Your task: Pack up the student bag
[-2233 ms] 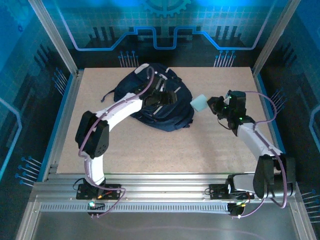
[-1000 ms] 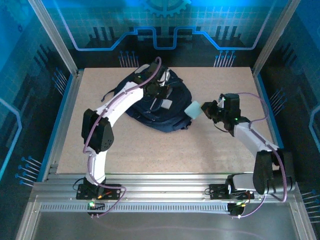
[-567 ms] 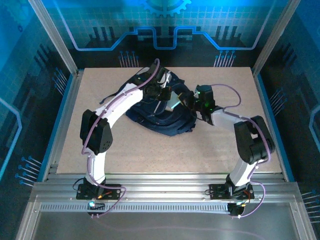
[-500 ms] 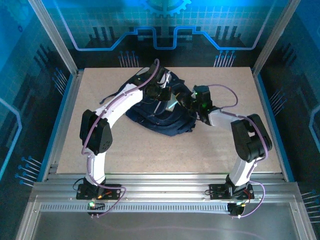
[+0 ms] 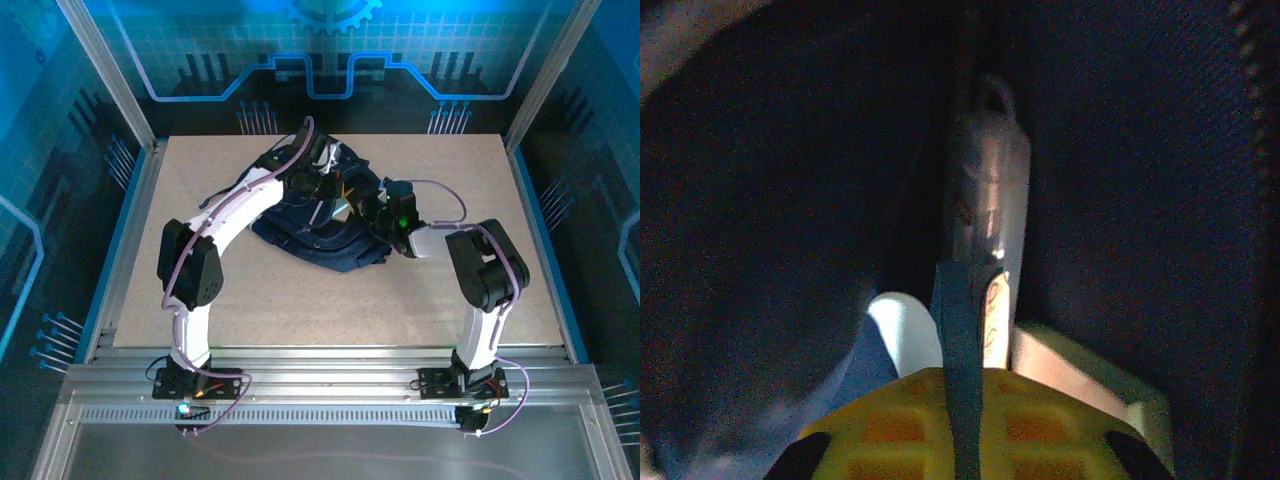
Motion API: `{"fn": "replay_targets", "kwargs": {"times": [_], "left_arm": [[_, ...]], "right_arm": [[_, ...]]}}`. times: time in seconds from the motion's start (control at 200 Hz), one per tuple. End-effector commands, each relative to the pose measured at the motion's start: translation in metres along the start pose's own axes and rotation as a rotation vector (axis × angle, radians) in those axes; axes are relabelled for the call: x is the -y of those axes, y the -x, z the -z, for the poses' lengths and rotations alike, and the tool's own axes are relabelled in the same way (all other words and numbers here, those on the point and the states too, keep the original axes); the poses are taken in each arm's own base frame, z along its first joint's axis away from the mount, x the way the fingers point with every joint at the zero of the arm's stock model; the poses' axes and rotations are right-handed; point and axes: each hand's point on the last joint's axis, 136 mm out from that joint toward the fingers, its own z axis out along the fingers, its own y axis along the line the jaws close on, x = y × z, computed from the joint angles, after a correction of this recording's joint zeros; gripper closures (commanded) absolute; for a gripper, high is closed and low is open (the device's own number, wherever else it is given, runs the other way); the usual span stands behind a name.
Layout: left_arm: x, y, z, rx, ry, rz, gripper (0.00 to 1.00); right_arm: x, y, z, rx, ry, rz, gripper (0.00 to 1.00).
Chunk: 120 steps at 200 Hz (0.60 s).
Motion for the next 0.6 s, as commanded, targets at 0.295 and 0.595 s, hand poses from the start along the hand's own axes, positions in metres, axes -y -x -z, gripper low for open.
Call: {"fn": "replay_targets", "kwargs": {"times": [0.295,0.595], "left_arm": [[0.031,0.029,0.04,0.115,-0.131,-0.005,1.0],[0.052,0.026,0.051,0.1,-0.218,0.017,1.0]], "right_arm": [[-0.027,0.001,0.035,0.046,0.027,0.094,1.0],[0.006,0.019,-0.004,0.052,-0.176,0.101,1.0]]}}
